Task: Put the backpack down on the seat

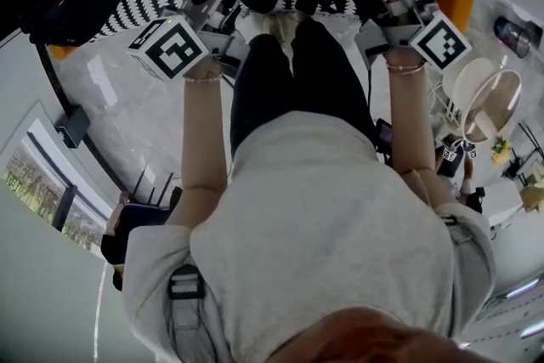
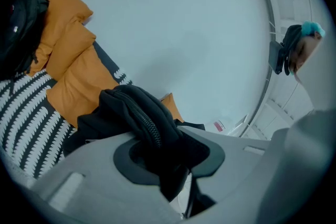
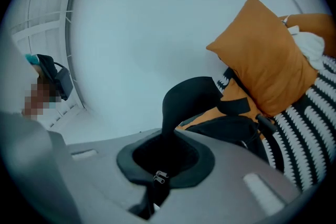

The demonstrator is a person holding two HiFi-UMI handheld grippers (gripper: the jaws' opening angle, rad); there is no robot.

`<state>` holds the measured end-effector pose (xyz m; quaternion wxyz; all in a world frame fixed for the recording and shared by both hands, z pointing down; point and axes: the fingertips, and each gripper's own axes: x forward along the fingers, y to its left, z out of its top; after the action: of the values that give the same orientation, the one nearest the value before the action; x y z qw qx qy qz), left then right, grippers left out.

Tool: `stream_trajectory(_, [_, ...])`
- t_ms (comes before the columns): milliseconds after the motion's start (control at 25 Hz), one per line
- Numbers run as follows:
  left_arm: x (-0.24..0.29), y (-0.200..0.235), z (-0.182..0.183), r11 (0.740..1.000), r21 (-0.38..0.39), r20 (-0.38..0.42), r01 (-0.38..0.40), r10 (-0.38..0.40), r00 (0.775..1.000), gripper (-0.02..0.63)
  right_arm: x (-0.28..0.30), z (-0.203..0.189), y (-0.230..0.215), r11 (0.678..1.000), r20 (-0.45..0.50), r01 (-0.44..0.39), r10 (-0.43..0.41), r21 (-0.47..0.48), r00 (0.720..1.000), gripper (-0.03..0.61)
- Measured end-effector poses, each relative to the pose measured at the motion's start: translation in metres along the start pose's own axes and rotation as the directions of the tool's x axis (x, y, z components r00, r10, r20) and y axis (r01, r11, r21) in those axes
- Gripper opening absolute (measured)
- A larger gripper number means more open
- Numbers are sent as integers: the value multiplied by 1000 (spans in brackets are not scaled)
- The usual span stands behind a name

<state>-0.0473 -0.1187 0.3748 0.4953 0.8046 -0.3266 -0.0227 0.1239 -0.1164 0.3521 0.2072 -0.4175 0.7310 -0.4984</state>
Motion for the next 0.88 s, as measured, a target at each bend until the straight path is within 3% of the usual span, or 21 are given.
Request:
stream_trajectory(360, [10,28,-11,999,27,-27,-41,41,999,104,6,-7,-29,1000,-41,16,-16,2,999,12])
stream_trajectory(720, [19,46,-26,997,-43,-40,-59,57,998,104,-5,-17,-48,997,-59,75,-74,14,996,12])
stream_trajectory(880, [29,81,-40,992,-88,-46,-91,87,995,104,6,-27,-82,993,-91,122,-120,11,989,14])
